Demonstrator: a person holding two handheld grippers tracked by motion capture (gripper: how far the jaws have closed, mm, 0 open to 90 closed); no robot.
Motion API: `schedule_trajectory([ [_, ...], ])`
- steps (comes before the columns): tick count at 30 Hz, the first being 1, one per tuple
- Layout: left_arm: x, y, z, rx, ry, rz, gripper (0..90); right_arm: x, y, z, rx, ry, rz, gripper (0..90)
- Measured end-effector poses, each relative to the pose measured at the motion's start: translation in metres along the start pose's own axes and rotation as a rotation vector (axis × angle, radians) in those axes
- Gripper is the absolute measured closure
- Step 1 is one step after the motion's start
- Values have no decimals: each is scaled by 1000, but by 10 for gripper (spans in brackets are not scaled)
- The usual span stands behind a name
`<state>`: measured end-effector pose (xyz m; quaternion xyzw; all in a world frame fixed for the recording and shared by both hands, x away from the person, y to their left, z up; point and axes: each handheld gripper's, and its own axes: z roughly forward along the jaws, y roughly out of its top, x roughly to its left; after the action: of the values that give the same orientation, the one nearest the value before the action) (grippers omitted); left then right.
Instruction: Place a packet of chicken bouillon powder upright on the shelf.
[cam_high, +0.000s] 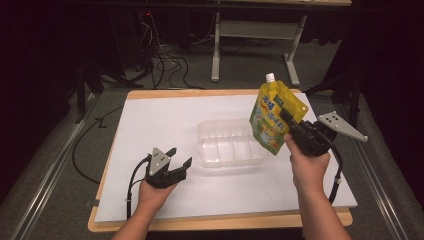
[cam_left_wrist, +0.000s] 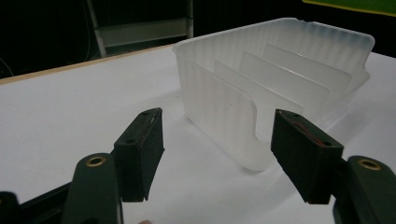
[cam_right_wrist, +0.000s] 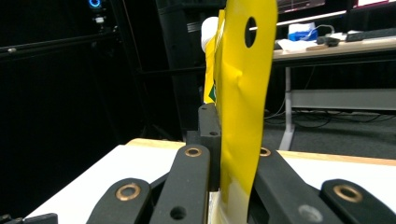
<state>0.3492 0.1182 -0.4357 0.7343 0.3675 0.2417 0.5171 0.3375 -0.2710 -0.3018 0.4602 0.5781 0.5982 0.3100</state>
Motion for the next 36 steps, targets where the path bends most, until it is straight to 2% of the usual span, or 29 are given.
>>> schedule_trajectory([
  [8, 0, -1, 0, 9, -6, 9, 350, 20, -12, 25, 24, 23, -1, 900],
  [14, -1, -2, 1, 17, -11, 16, 349, 34, -22, 43, 31, 38, 19, 900],
  [21, 0, -2, 0, 16, -12, 21, 350, 45, -30, 58, 40, 42, 24, 900],
  [32, 0, -2, -2, 13, -21, 14, 350, 59, -44, 81, 53, 17, 42, 900],
  [36, 0, -2, -3, 11, -22, 14, 350, 62, -49, 86, 56, -9, 42, 900],
])
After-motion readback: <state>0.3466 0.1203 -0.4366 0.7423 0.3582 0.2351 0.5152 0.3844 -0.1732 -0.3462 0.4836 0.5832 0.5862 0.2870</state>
